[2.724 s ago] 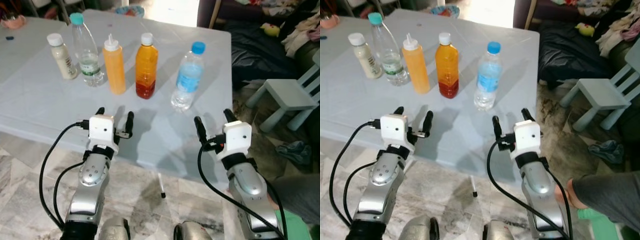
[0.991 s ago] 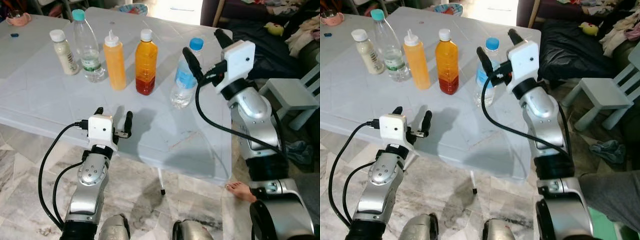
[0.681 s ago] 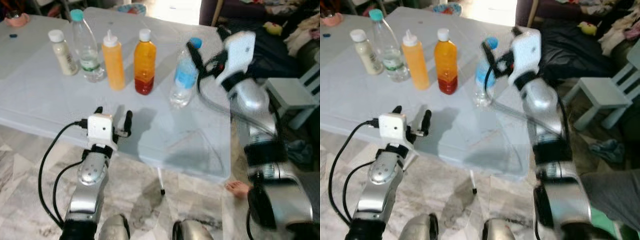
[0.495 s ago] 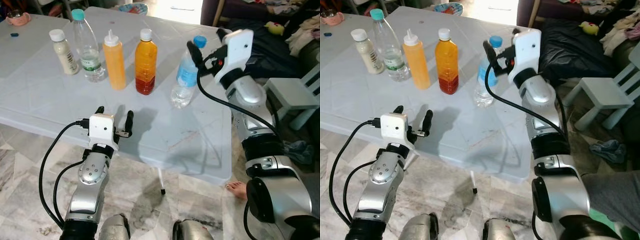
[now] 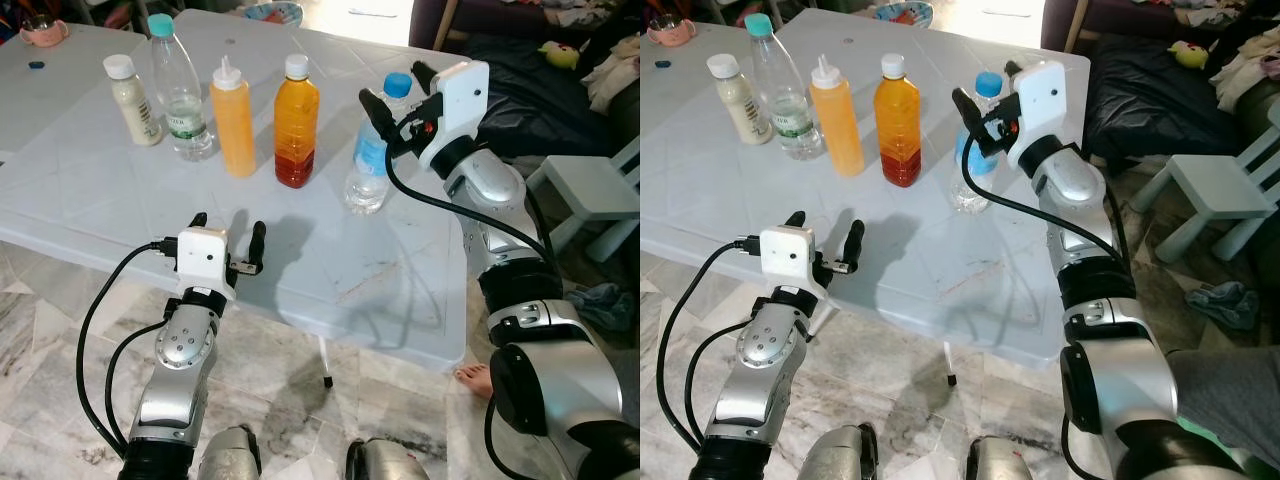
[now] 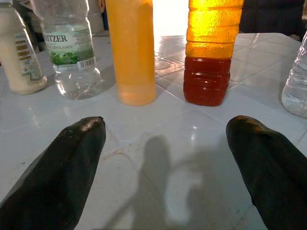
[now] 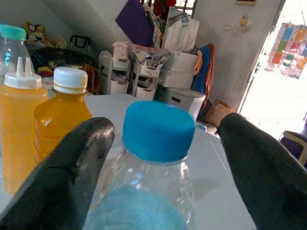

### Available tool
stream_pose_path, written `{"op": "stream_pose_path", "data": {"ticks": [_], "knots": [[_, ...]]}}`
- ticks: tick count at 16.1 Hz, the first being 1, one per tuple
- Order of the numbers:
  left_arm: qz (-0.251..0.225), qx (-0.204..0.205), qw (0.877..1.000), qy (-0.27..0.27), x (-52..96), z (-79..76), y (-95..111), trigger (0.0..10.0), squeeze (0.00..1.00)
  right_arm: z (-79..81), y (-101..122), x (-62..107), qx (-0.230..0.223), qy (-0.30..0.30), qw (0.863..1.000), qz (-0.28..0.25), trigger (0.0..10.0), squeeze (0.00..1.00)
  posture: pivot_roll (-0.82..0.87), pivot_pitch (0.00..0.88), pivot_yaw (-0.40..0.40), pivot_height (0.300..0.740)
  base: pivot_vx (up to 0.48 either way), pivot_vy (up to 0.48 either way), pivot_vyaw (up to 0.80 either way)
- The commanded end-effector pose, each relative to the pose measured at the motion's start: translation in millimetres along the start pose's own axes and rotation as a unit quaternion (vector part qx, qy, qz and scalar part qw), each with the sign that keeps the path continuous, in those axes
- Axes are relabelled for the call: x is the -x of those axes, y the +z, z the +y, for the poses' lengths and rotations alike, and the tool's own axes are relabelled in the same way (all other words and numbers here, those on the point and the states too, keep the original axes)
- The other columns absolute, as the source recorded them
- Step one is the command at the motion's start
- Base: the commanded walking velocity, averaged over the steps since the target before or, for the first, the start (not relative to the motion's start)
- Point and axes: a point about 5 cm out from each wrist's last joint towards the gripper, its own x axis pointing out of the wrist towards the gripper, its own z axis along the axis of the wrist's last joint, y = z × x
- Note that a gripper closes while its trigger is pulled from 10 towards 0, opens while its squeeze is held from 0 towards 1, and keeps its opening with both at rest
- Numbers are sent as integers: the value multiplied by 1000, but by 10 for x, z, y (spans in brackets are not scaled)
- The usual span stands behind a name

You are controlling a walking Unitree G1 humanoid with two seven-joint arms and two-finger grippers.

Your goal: Restocking fridge

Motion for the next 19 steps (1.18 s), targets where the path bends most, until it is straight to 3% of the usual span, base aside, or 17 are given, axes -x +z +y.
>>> {"op": "stream_pose_path", "data": {"ticks": [1, 2, 7, 13, 19], "knots": [[5, -7, 1000, -5, -4, -13, -7, 10000, 0, 4, 57, -41, -2, 4, 1000, -9, 1294, 0, 57, 118, -14, 740, 0, 0, 0], [5, -7, 1000, -4, -8, -10, -6, 10000, 0, 19, 30, -31, 6, 10, 1000, -7, 2118, 0, 57, 118, -14, 740, 0, 0, 0], [8, -6, 1000, -6, -11, -29, -25, 10000, 0, 11, -18, 22, 20, 12, 1000, 4, 0, 0, 47, 114, -16, 740, 0, 0, 0], [9, -7, 1000, -4, -7, -12, -33, 10000, 0, -3, -65, 168, -9, -27, 999, 17, 0, 0, 50, 110, -18, 740, 0, 0, 0], [44, 0, 999, 18, 1, -54, -152, 10000, 0, 211, 10, 339, -29, -57, 998, -13, 0, 0, 29, 99, -8, 740, 0, 0, 0]]}}
